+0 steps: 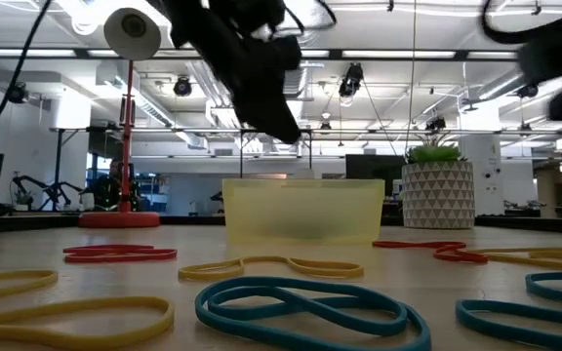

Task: Pick and place rubber bands into bin
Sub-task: Put the black rubber band into the yellow bin

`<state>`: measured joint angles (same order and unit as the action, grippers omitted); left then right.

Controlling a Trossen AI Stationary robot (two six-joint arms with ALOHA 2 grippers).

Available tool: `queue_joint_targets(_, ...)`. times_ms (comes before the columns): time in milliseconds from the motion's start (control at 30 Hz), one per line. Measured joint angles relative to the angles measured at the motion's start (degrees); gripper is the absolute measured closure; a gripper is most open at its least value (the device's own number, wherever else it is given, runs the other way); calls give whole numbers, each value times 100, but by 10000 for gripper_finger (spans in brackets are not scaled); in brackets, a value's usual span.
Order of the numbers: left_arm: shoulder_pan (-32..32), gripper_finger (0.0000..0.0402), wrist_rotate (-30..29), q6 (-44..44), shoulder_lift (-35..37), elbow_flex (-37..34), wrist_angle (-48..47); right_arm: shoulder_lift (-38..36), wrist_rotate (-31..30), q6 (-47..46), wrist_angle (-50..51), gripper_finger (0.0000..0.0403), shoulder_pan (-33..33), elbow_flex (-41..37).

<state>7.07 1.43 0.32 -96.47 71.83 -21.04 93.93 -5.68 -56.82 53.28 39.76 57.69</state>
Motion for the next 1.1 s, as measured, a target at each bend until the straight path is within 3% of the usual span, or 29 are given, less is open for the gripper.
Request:
queue_joint_targets(200,-72,206,-2,-256,657,-63,-552,-22,1198,-1441,-96,193,802,-2)
queue_joint_targets(267,-74,205,-2,-492,812,-121,-520,-22,1345,-2135,-367,193,1094,-7)
queue_joint_targets(567,-99,205,-2,-1057,1021,-549,-575,-25,1247,-4509,-1922,193,1972,-9)
queue_joint_targets(867,-252,205,-5,-1116,1021,-815,-699,-17,698,-5842,-1154,193,2055,-123)
queue_joint_targets(1100,-408,205,-9,-1213,1034,-861,-797,-11,1060,-6429,-1781,193,1982,-600)
